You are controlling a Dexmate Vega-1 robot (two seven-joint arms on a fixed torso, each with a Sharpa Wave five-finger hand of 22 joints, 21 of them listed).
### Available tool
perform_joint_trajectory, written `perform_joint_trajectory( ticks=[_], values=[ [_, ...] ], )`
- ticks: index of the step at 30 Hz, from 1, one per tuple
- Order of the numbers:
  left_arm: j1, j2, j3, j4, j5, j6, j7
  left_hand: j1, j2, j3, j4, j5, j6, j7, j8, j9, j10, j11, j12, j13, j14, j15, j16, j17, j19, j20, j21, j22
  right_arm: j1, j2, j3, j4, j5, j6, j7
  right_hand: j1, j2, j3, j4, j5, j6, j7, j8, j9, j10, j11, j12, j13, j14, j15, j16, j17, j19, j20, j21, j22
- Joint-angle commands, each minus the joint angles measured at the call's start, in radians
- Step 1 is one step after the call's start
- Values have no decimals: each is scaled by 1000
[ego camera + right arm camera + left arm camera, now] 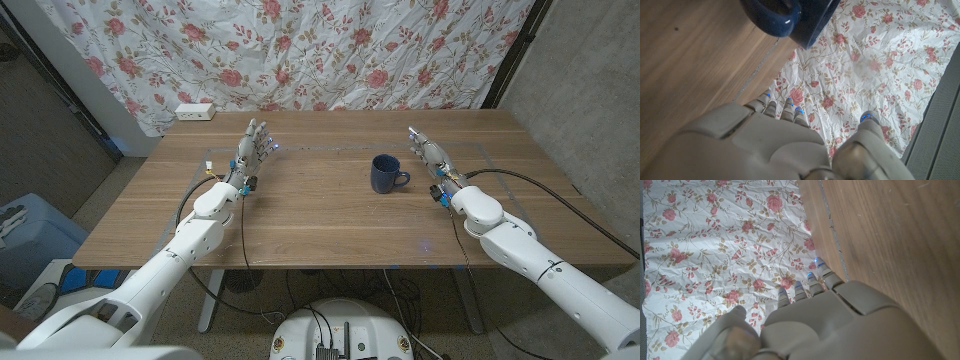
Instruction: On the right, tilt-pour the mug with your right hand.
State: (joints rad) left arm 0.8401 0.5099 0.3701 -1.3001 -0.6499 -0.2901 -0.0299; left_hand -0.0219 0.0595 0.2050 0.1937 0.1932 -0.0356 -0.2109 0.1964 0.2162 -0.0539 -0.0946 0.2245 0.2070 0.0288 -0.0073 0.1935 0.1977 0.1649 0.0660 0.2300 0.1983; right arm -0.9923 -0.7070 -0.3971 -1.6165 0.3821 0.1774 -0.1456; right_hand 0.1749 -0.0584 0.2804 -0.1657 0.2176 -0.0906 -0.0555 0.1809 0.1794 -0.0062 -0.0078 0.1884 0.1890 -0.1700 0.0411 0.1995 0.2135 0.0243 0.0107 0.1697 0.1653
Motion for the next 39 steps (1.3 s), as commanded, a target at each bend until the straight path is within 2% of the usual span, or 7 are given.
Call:
perform_joint_trajectory(
  ticks=[1, 13, 18, 30, 39],
  values=[
    [0, 0, 0, 0, 0, 0, 0, -3, 119, 6, 1, 8, -2, -7, 6, 2, 1, -10, 4, 4, 7, -4, 5, 5, 8, 0, 6, 3, -35, -49, 7, -47, -66, -14, -28, 28, -21, 0, -7, 8, -38, 9, -5, 5, -19, 0, -3, 4, -15, 8, 0, 2, -11, -2, 6, 3],
    [-1, 0, 0, 1, 0, 0, 0, -3, 119, 6, 1, 8, -3, -5, 6, 2, -1, -8, 4, 4, 8, -4, 5, 5, 9, 0, 6, 3, -57, -83, 5, -85, -136, -28, -44, 69, -55, -7, -11, 22, -90, 23, 0, 8, -54, 10, -6, 7, -39, 23, -3, 2, -37, 9, 7, 3],
    [-1, 0, 0, 2, 0, -1, -1, -3, 119, 6, 1, 8, -3, -6, 6, 2, -1, -11, 4, 4, 8, -3, 5, 5, 9, 0, 6, 3, -66, -99, 0, -109, -177, -44, -56, 91, -67, -8, -11, 32, -115, 29, 1, 9, -71, 10, -6, 8, -55, 29, -5, 2, -61, 18, 4, 3],
    [-1, 0, 0, 2, 0, -1, -1, -3, 119, 6, 1, 8, -2, -6, 7, 2, 0, -11, 4, 4, 8, -4, 5, 5, 8, -1, 6, 3, -76, -127, -13, -147, -248, -63, -52, 118, -73, -6, -11, 44, -139, 41, 3, 10, -83, 8, -4, 9, -62, 30, -3, 2, -71, 18, 7, 3],
    [-1, 0, 0, 1, 0, 0, -1, -3, 119, 6, 1, 8, -2, -7, 6, 2, -1, -9, 4, 4, 8, -3, 5, 5, 9, 0, 6, 3, -74, -136, -27, -144, -299, -40, -47, 145, -78, -5, -12, 57, -163, 53, 3, 11, -90, 12, -2, 11, -64, 34, 0, 3, -71, 24, 11, 3]
  ],
)
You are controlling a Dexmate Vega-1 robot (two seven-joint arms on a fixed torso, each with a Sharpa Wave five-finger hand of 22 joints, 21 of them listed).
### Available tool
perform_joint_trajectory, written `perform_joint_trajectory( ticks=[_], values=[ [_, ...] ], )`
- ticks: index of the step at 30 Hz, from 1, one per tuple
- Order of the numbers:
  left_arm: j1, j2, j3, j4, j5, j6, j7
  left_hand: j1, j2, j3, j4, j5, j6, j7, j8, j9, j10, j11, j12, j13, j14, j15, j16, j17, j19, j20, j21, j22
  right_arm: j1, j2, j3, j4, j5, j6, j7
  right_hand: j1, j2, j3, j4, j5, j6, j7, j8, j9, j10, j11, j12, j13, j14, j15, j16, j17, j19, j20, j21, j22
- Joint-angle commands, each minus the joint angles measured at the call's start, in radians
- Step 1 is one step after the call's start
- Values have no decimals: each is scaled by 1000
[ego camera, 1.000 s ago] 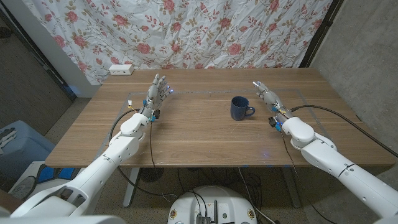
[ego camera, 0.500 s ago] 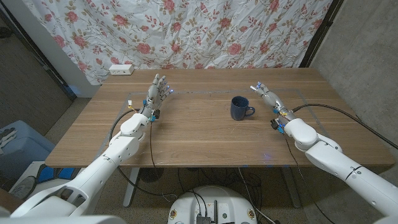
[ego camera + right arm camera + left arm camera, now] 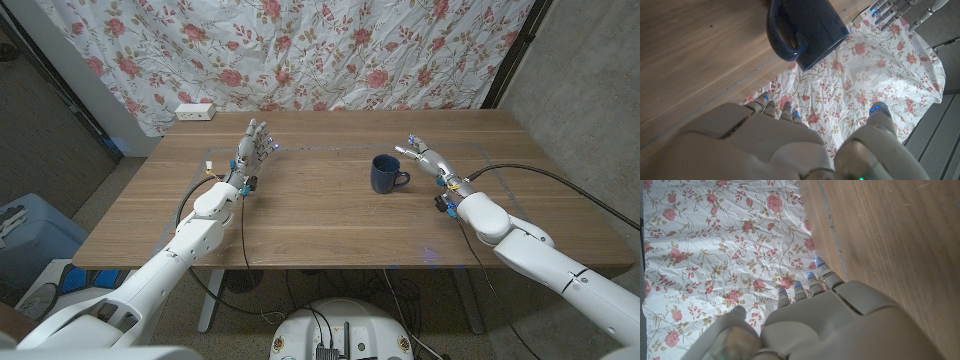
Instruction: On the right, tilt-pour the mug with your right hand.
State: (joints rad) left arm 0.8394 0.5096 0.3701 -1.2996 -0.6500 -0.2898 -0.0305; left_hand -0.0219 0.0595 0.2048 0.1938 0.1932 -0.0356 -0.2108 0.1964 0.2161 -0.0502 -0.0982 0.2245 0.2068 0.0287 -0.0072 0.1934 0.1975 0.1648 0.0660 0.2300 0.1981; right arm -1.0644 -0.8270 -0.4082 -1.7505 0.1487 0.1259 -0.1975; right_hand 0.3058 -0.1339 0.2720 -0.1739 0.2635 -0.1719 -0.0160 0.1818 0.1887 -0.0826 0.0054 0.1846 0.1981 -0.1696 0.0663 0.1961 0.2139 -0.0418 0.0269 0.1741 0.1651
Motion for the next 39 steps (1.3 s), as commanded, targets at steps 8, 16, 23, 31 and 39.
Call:
perform_joint_trajectory(
  ticks=[8, 16, 23, 31, 39],
  values=[
    [0, 0, 0, 0, 0, 0, 0, -3, 119, 6, 1, 8, -2, -6, 6, 2, -4, -5, 4, 4, 8, -3, 5, 5, 9, -1, 6, 3, 2, 3, -37, 1, -169, 29, -55, 47, -10, 5, -3, 27, -79, 31, 15, 3, 4, -6, 14, 3, -61, 8, 9, 3, -11, 16, 8, 3],
    [0, 0, 0, 1, 0, 0, 0, -3, 119, 6, 1, 8, -2, -7, 7, 2, -4, -7, 4, 4, 8, -3, 5, 5, 9, -1, 6, 3, 22, -1, -53, 16, -201, 26, -28, 64, -11, 6, -3, 36, -84, 38, 17, 4, 6, -11, 15, 4, -60, 5, 11, 3, -8, 7, 10, 3],
    [0, -1, 0, 0, 1, -1, 4, -3, 119, 6, 1, 8, -3, -7, 6, 2, -5, -6, 3, 4, 7, -4, 5, 5, 8, 0, 6, 3, 40, -2, -69, 38, -219, 23, -3, 83, -8, 10, -3, 45, -100, 42, 15, 5, 2, -12, 14, 5, -59, 3, 13, 3, 1, 4, 13, 3],
    [0, -1, 0, 0, 1, -1, 4, -3, 119, 6, 1, 8, -4, -7, 6, 2, -4, -7, 4, 4, 8, -4, 5, 5, 8, 0, 6, 3, 53, 2, -86, 69, -239, 29, 3, 112, -5, 18, -4, 59, -110, 49, 18, 5, 2, -17, 15, 7, -52, -3, 17, 3, 17, -2, 19, 3],
    [1, -1, 0, -1, 1, -1, 5, -3, 119, 6, 1, 8, -4, -7, 6, 2, -4, -6, 4, 4, 8, -3, 5, 5, 8, 0, 6, 3, 69, 10, -101, 108, -251, 57, 7, 130, -4, 22, -4, 68, -109, 50, 21, 6, 6, -18, 17, 8, -46, -6, 19, 3, 28, -4, 21, 3]
  ],
)
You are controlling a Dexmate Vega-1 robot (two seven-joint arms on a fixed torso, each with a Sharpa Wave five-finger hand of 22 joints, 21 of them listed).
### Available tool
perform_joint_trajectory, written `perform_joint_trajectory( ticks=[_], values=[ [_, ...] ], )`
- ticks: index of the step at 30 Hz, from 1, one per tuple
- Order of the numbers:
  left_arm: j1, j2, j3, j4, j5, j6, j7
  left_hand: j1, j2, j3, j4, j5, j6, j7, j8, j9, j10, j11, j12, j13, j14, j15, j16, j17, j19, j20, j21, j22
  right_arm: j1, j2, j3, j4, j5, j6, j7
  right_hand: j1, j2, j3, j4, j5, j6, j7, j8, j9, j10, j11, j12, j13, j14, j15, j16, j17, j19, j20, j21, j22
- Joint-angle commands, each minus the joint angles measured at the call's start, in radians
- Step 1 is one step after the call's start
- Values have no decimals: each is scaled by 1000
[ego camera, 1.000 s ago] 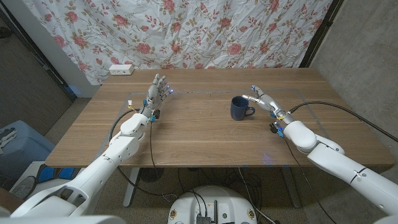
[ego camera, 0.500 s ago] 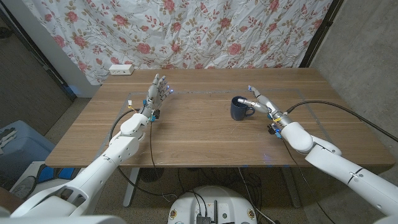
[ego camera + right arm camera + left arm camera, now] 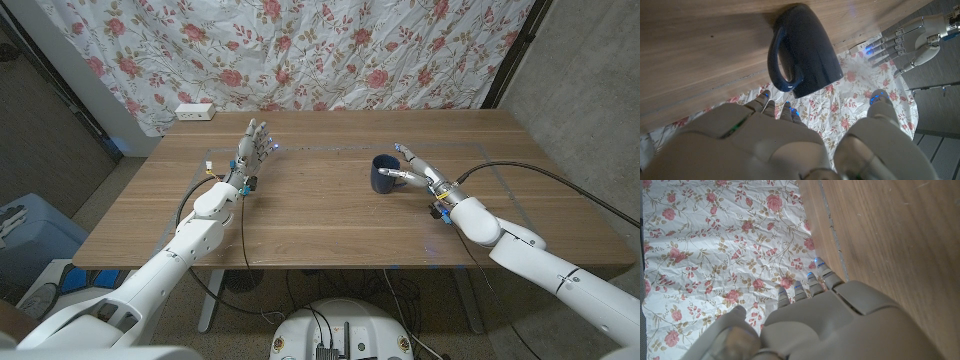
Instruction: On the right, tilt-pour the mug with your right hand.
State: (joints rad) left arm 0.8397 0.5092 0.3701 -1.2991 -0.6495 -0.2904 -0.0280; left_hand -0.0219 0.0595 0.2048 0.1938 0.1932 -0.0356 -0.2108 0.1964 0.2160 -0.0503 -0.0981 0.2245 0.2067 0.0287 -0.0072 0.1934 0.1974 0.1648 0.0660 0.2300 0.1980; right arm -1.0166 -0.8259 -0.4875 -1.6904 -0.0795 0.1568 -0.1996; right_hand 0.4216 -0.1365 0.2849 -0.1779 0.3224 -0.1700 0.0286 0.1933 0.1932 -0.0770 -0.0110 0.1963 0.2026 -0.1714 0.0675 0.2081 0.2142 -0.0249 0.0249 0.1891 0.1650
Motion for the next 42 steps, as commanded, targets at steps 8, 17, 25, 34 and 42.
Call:
perform_joint_trajectory(
  ticks=[8, 17, 25, 34, 42],
  values=[
    [0, 1, 0, 0, 0, 0, -2, -3, 119, 6, 1, 8, -2, -6, 7, 2, -4, -6, 4, 5, 8, -3, 5, 5, 9, 0, 6, 3, 32, 23, -33, 82, -27, 47, 4, 36, -1, 13, -1, 19, -107, 1, 16, 2, 11, -5, 9, 4, -37, -12, 11, 3, 25, -5, 9, 3],
    [1, 0, 0, -1, 1, 0, 1, -3, 119, 6, 1, 8, -3, -6, 6, 2, -4, -6, 4, 5, 7, -3, 5, 5, 8, 0, 6, 3, 38, 45, -35, 125, -10, 88, -7, 73, -8, 16, -1, 36, -83, -16, 32, 4, 32, -11, 15, 7, -22, -22, 16, 3, 42, -6, 10, 3],
    [0, 0, 0, 0, 0, 0, 1, -3, 119, 6, 1, 8, -2, -6, 7, 2, -3, -5, 4, 5, 7, -3, 5, 5, 9, -1, 6, 3, 46, 68, -43, 157, -17, 111, -29, 113, -21, 14, -1, 52, -53, -34, 50, 7, 59, -28, 22, 10, -1, -34, 23, 3, 64, -12, 12, 3],
    [0, -1, 0, 0, 1, -1, 1, -3, 119, 6, 1, 8, -4, -6, 6, 2, -4, -5, 4, 5, 7, -4, 5, 5, 9, 0, 6, 3, 58, 100, -52, 200, -10, 132, -45, 165, -33, 6, 0, 71, 1, -58, 79, 10, 115, -44, 35, 13, 27, -55, 31, 2, 97, -19, 14, 4],
    [0, -1, 0, 1, 1, -1, 1, -3, 119, 6, 1, 8, -3, -7, 6, 2, -4, -7, 4, 5, 8, -3, 5, 5, 9, 0, 6, 3, 70, 121, -60, 237, -9, 153, -61, 209, -42, -12, 3, 82, 82, -72, 121, 15, 177, -53, 47, 17, 69, -71, 42, 0, 138, -29, 18, 4]
  ],
)
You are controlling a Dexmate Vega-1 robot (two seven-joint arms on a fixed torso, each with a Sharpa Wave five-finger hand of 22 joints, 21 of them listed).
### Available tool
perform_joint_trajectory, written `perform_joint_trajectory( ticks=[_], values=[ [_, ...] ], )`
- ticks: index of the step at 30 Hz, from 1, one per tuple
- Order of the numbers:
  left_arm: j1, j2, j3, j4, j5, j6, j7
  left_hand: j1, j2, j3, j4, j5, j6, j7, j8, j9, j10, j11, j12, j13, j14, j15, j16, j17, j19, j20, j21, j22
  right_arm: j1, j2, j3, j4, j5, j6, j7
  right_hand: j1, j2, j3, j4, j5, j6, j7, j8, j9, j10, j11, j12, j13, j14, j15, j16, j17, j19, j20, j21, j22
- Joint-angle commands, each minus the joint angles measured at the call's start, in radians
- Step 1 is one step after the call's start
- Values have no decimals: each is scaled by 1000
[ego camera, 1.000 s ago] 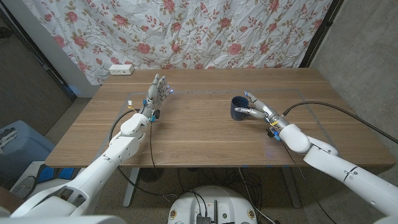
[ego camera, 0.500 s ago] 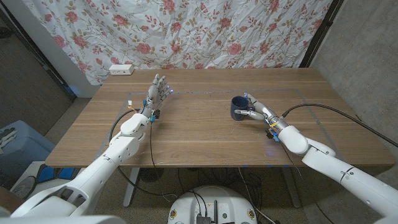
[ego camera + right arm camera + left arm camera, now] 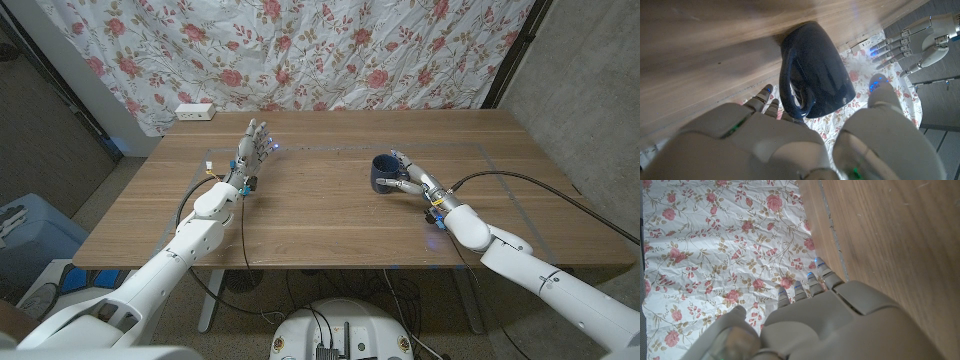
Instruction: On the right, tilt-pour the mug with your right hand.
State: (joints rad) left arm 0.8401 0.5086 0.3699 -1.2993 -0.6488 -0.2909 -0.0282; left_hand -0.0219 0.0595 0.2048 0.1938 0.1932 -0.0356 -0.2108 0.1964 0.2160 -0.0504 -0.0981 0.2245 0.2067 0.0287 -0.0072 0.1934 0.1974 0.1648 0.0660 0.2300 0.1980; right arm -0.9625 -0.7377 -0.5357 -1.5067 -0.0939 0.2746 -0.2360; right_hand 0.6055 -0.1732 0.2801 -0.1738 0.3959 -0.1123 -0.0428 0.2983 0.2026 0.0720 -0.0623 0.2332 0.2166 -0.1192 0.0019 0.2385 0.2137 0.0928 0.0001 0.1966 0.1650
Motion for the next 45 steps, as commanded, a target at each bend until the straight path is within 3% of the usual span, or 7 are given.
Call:
perform_joint_trajectory(
  ticks=[1, 9, 12, 24, 34, 45],
  values=[
    [-1, 0, 0, 2, 0, -1, 1, -3, 119, 6, 1, 8, -3, -7, 6, 3, -4, -6, 4, 5, 8, -3, 5, 5, 8, 0, 6, 3, 16, 35, -11, 56, 4, 36, -29, 29, -5, -10, -1, 10, 31, 1, 19, 6, 34, -2, 12, 4, 21, -7, 12, 0, 25, -6, 11, 4],
    [-1, 0, 0, 2, -1, -1, -3, -3, 119, 6, 1, 8, -3, -6, 6, 3, -4, -6, 4, 5, 7, -3, 5, 5, 9, 0, 6, 3, 21, 56, -16, 84, -23, 62, -80, 68, -6, -39, 2, 19, 116, -22, 64, 9, 108, -12, 23, 7, 79, -33, 28, -2, 78, -20, 14, 4],
    [-1, 0, 0, 2, -1, 0, -3, -3, 119, 6, 1, 8, -3, -7, 6, 3, -5, -5, 4, 5, 7, -2, 5, 5, 9, -1, 6, 3, 24, 63, -19, 93, -35, 68, -96, 89, -4, -46, 2, 25, 131, -15, 73, 9, 140, -20, 29, 7, 106, -44, 35, -3, 104, -26, 17, 4],
    [-1, 1, 0, 2, -1, 0, -3, -3, 119, 6, 1, 8, -1, -7, 7, 3, -5, -6, 4, 5, 8, -4, 5, 5, 9, 0, 6, 3, 41, 94, -35, 133, -73, 87, -152, 186, 2, -48, -3, 45, 216, -14, 113, 9, 244, -30, 41, 7, 188, -73, 52, -7, 189, -54, 22, 4],
    [-1, 0, 0, 2, 0, -1, 1, -3, 119, 6, 1, 8, -2, -7, 6, 3, -4, -6, 4, 5, 8, -4, 5, 5, 9, -1, 6, 3, 57, 121, -44, 168, -80, 104, -183, 213, 7, -55, 5, 50, 269, -16, 136, 10, 308, -42, 51, 7, 241, -92, 65, -6, 226, -63, 21, 4],
    [-1, 0, 0, 2, 0, -1, 0, -3, 119, 6, 1, 8, -3, -6, 6, 3, -4, -5, 4, 5, 8, -4, 5, 5, 9, -1, 6, 3, 56, 131, -44, 175, -84, 102, -213, 233, 21, -69, 17, 49, 370, -20, 182, 12, 397, -62, 66, 13, 303, -125, 85, -2, 261, -75, 15, 4]
  ],
)
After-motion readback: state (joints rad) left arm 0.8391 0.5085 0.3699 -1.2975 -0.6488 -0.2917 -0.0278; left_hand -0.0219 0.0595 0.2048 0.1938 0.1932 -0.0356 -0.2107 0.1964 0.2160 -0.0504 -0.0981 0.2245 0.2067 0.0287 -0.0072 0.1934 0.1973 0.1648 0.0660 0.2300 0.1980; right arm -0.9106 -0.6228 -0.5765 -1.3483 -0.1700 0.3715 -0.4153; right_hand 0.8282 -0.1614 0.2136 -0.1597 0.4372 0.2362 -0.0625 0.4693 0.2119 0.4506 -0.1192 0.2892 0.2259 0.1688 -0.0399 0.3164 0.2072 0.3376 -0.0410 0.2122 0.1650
